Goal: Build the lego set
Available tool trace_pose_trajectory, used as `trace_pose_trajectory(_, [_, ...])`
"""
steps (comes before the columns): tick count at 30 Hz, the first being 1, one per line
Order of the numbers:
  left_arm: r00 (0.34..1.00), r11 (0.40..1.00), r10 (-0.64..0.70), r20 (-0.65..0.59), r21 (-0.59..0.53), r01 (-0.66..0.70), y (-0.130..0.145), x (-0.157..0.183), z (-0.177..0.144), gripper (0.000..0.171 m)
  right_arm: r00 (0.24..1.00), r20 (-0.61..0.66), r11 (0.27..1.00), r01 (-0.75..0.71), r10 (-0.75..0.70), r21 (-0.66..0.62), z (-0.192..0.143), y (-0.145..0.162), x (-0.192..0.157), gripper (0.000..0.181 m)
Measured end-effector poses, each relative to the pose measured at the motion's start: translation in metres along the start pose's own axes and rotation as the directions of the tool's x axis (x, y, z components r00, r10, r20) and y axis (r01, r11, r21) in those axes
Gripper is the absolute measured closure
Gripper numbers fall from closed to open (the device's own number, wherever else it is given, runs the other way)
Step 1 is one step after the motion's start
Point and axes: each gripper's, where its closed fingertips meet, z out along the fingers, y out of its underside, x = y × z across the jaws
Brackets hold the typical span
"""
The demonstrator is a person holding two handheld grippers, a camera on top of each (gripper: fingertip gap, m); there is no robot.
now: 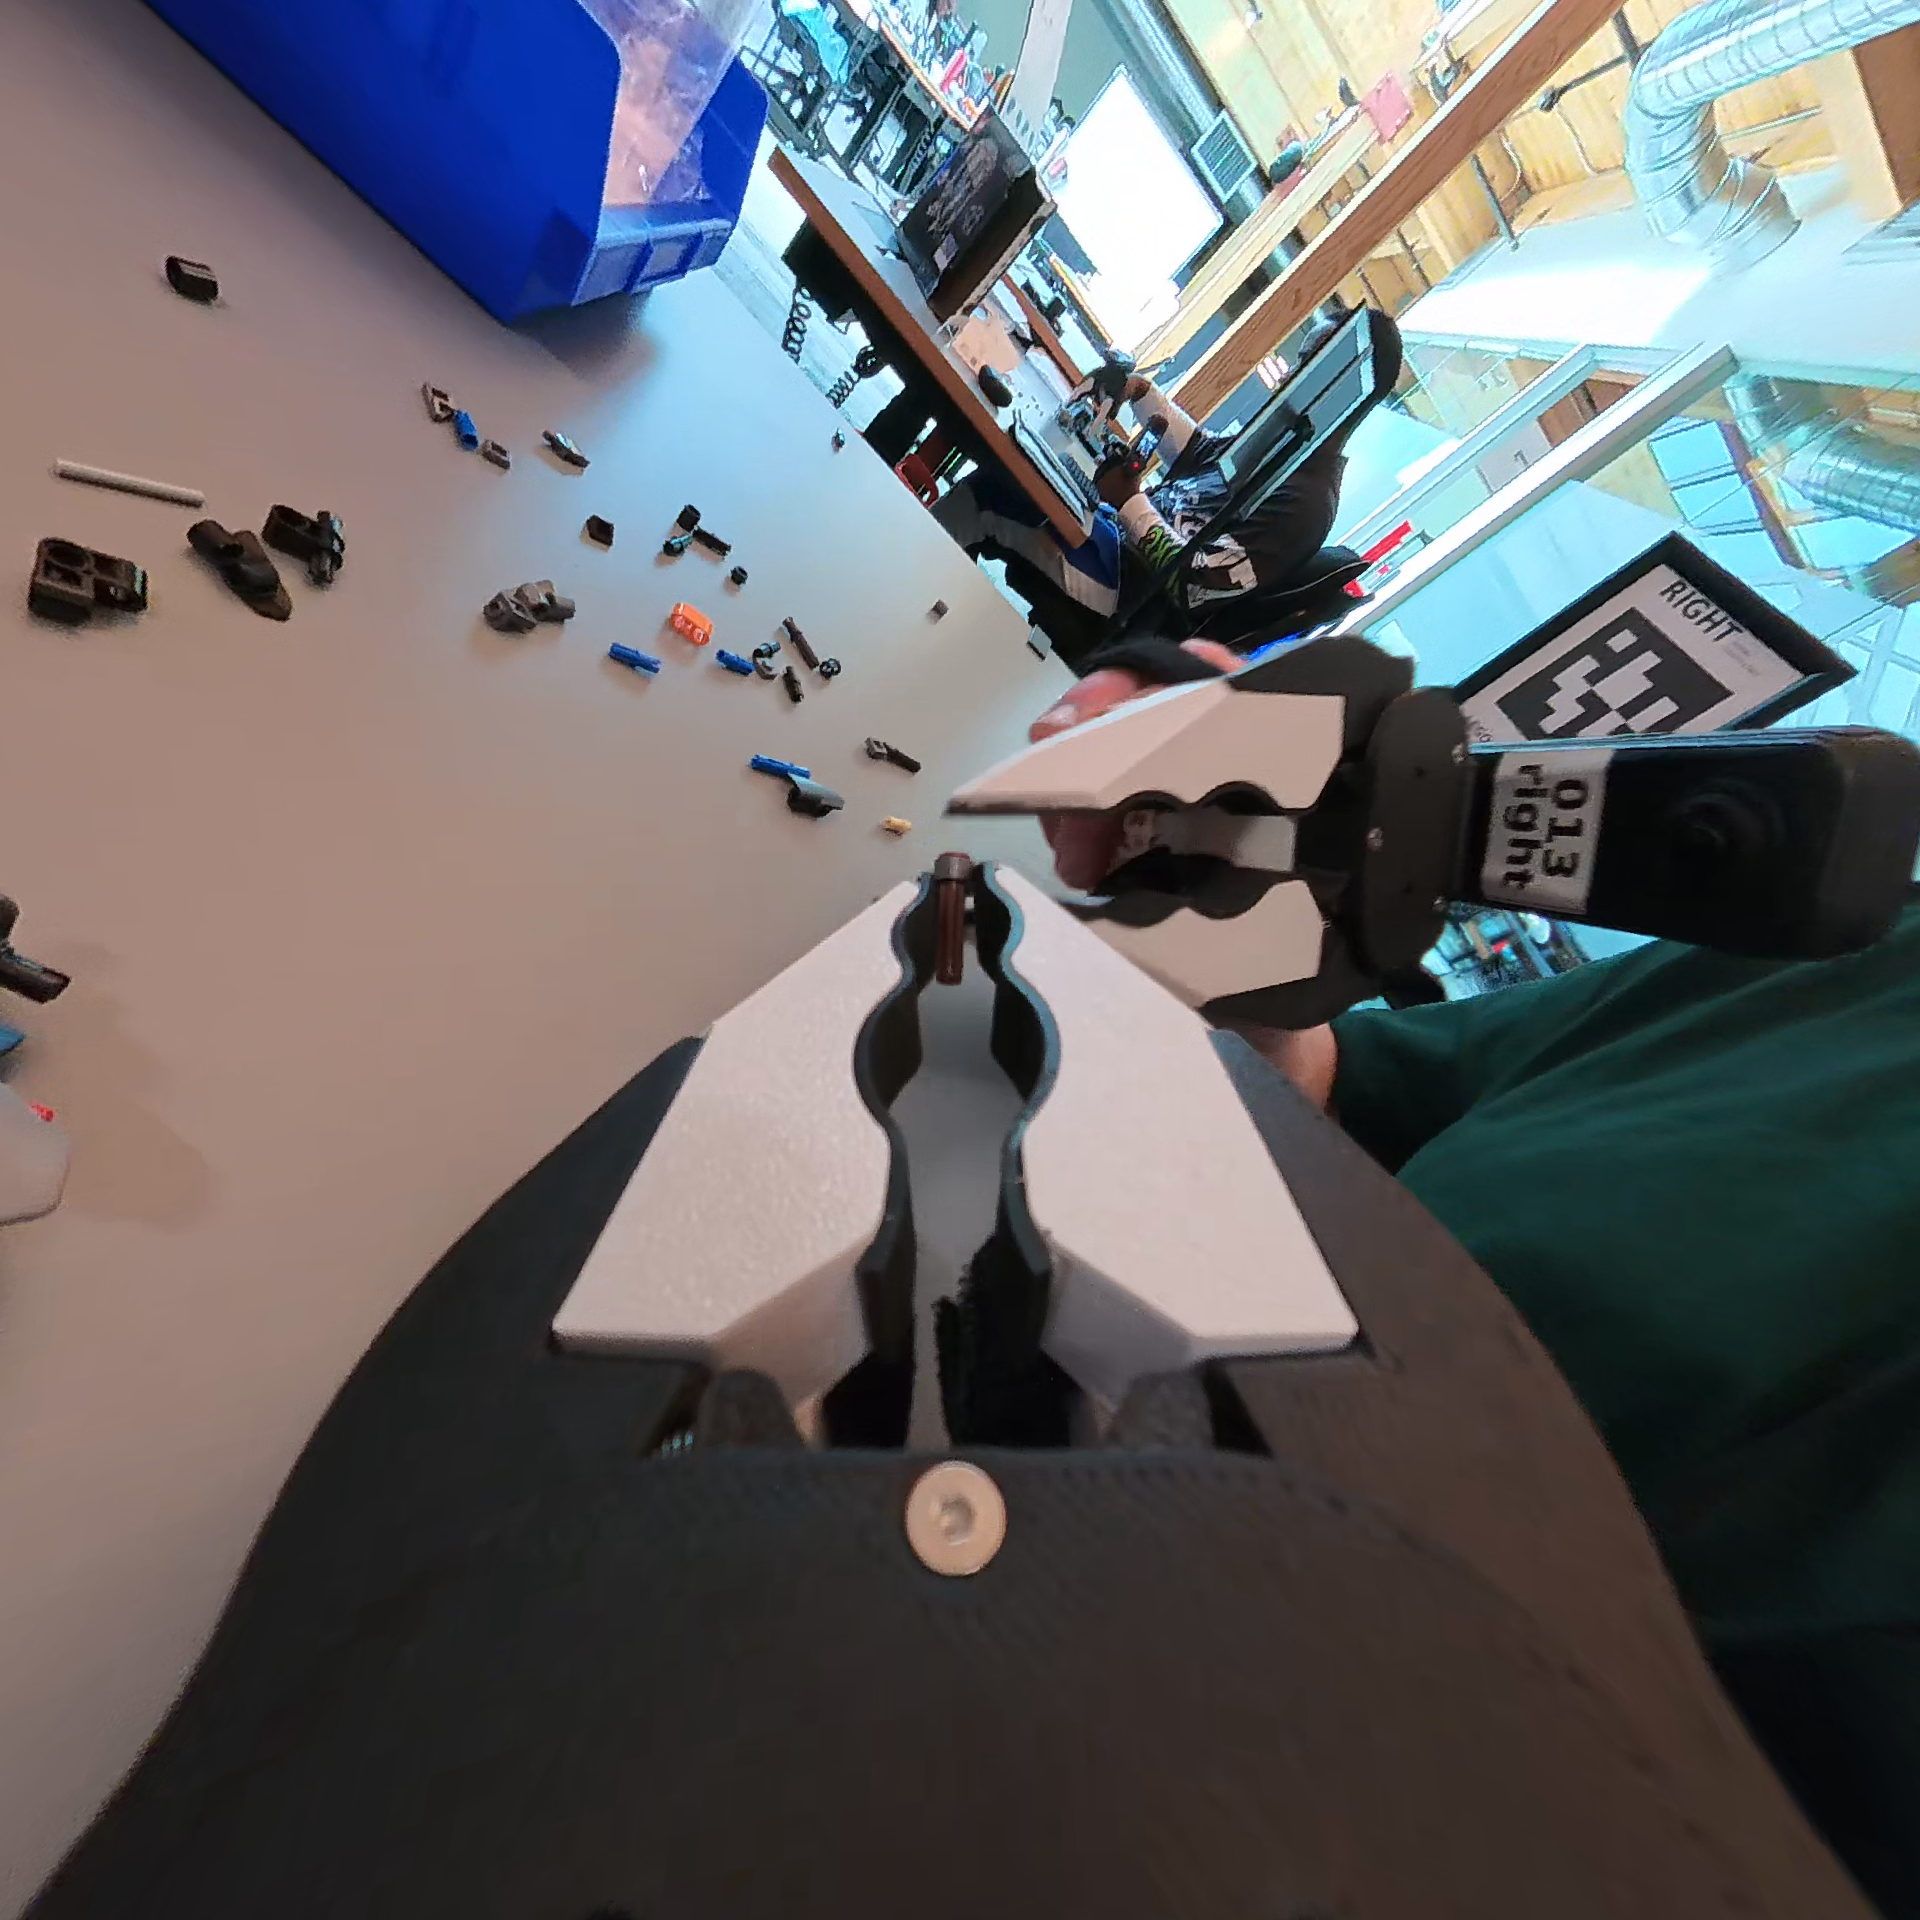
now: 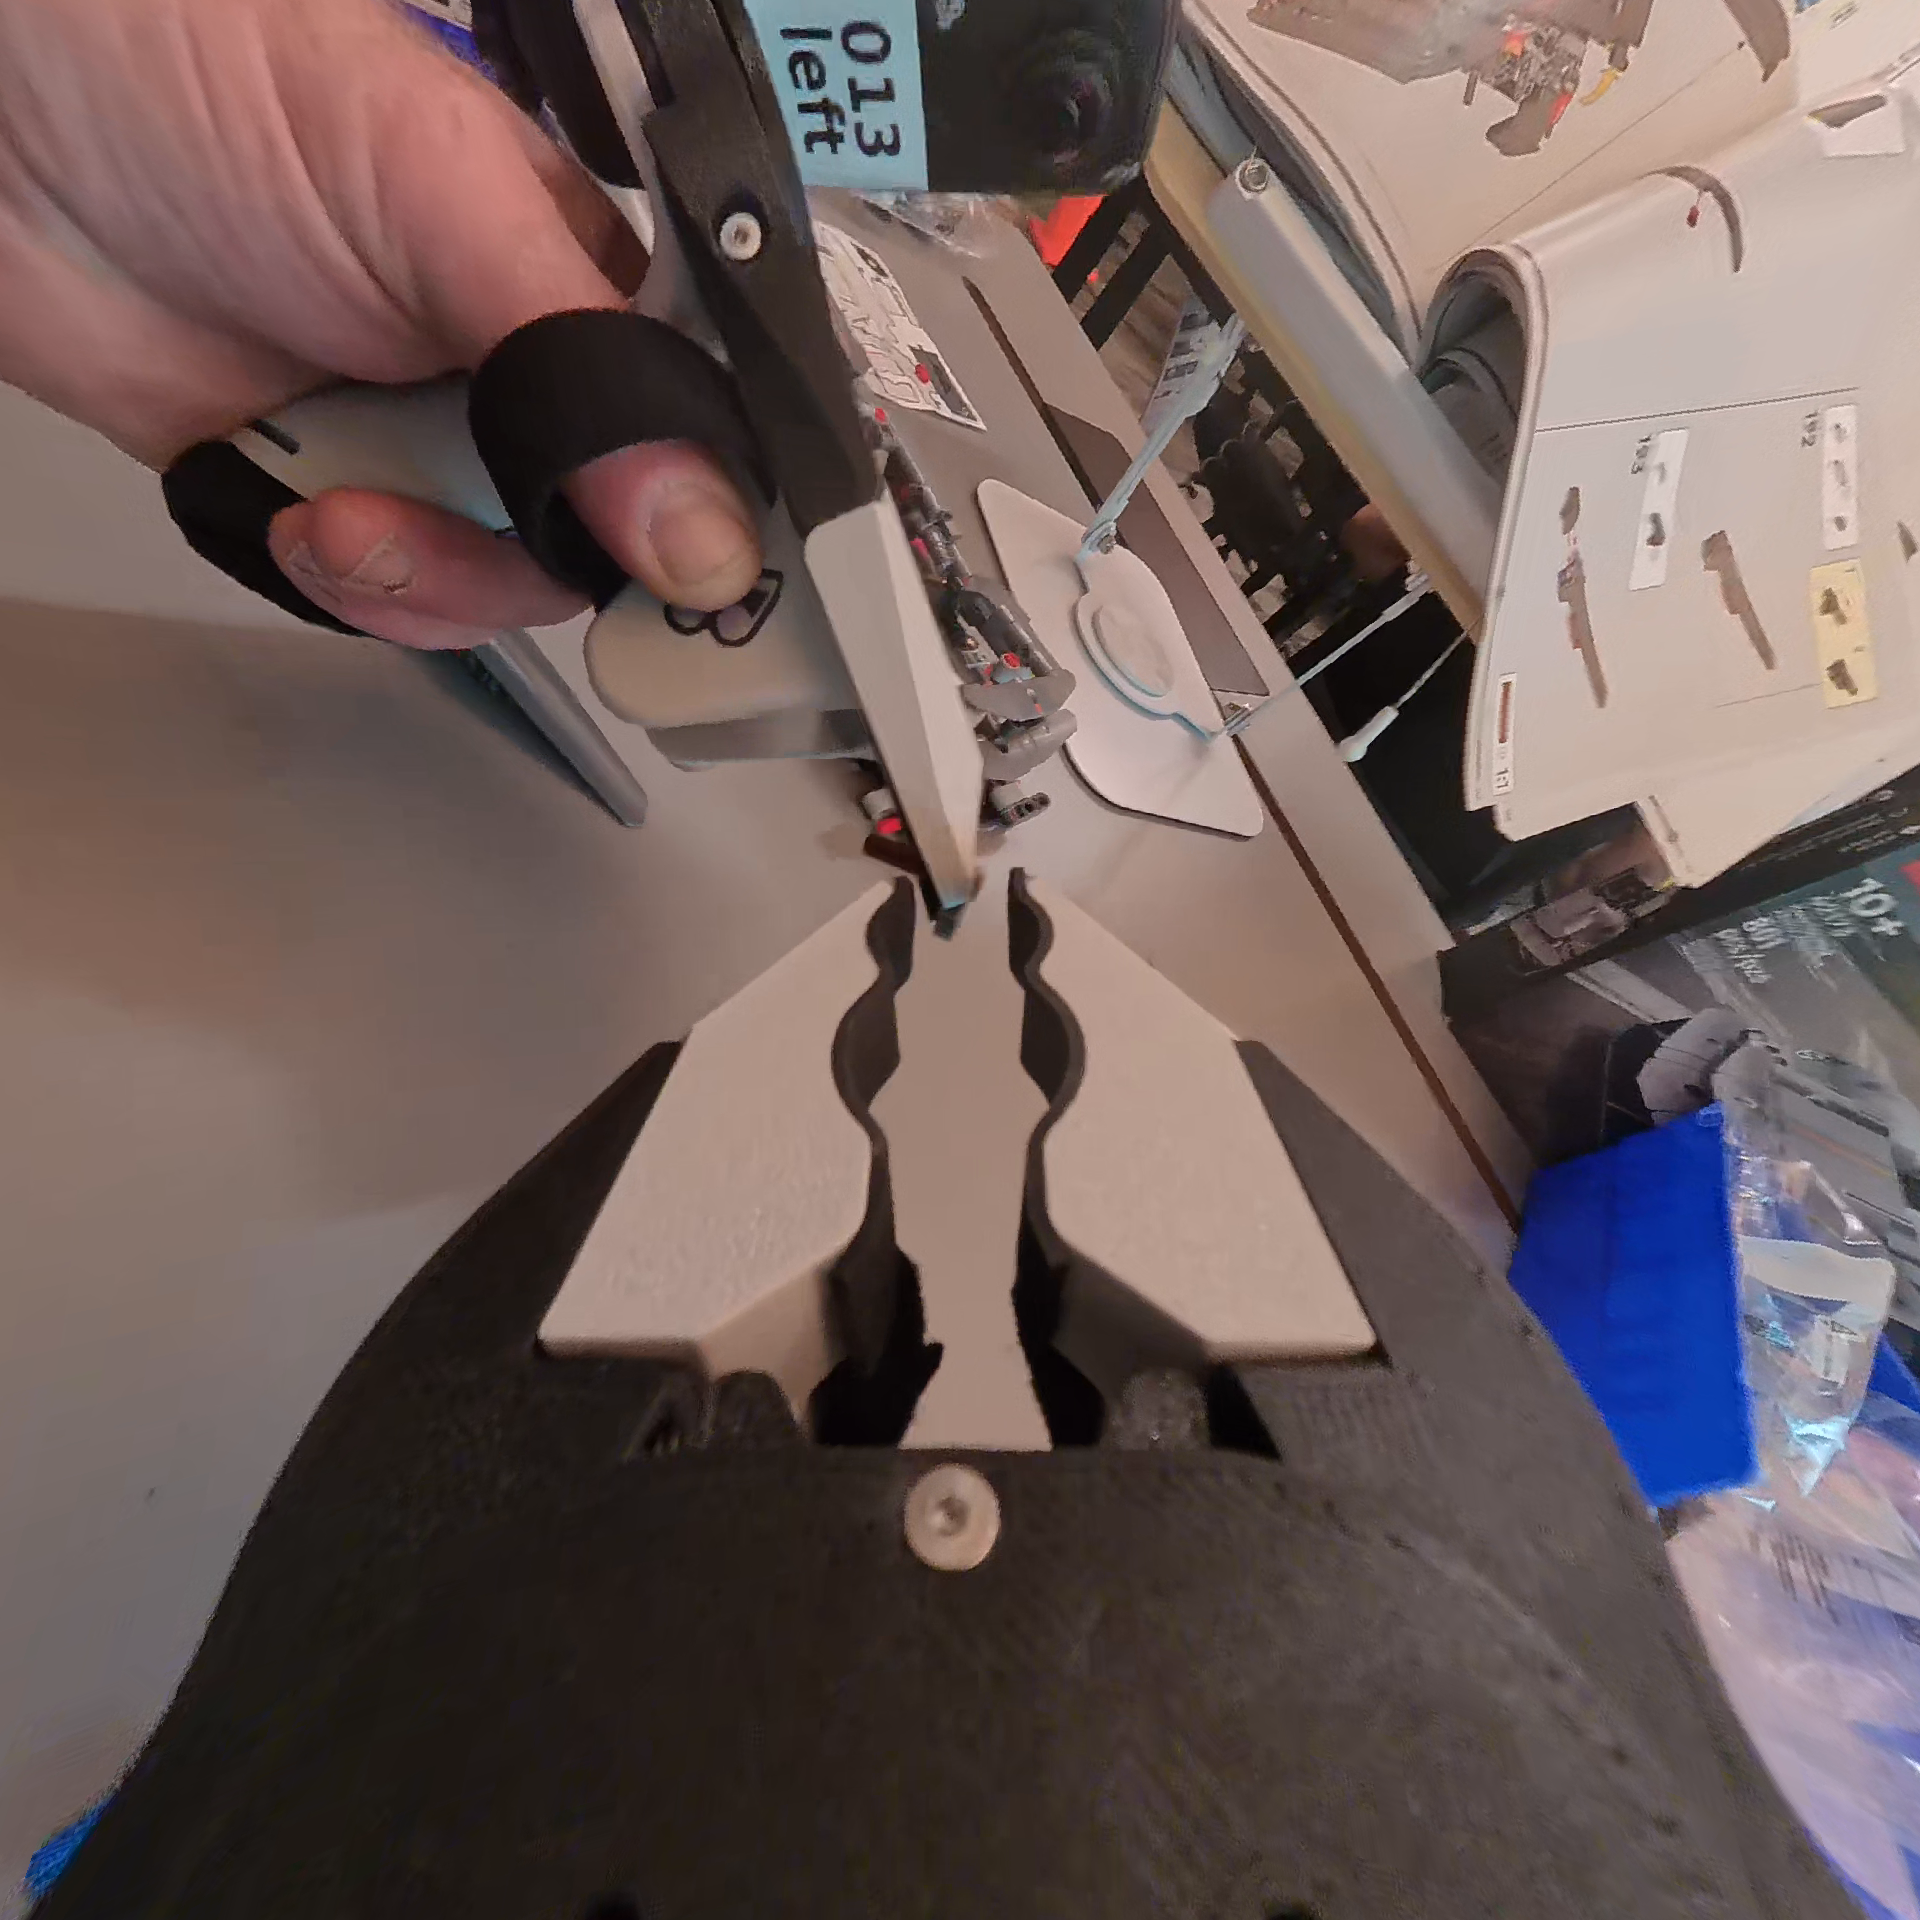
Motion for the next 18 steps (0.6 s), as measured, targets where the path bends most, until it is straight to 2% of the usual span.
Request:
trace_pose_trajectory(2, [1.0,1.0,0.003,0.02,-0.013,-0.002,0.003,-0.004,0.0,0.167,1.0,-0.03,1.0,0.006,-0.007,-0.011,-0.009,0.002,0.009,0.158])
trace_pose_trajectory(3, [0.999,0.999,0.012,0.038,-0.032,-0.01,0.006,-0.008,0.0,0.167,0.999,-0.045,0.999,-0.012,0.011,-0.035,-0.016,0.008,0.017,0.165])
trace_pose_trajectory(8, [0.995,0.96,0.04,0.092,-0.28,-0.013,0.044,-0.025,0.006,0.167,0.964,-0.047,0.931,-0.264,0.261,-0.252,-0.054,0.089,0.05,0.171])
trace_pose_trajectory(10, [0.991,0.937,0.066,0.116,-0.349,-0.021,0.055,-0.031,0.01,0.167,0.935,-0.018,0.883,-0.34,0.353,-0.325,-0.059,0.117,0.044,0.169])
trace_pose_trajectory(13, [0.987,0.911,0.095,0.13,-0.412,-0.033,0.064,-0.037,0.014,0.167,0.923,0.006,0.841,-0.347,0.384,-0.415,-0.055,0.144,0.033,0.169])
trace_pose_trajectory(18, [0.977,0.88,0.135,0.164,-0.472,-0.042,0.07,-0.046,0.015,0.166,0.885,0.016,0.793,-0.41,0.466,-0.451,-0.051,0.16,0.033,0.17])
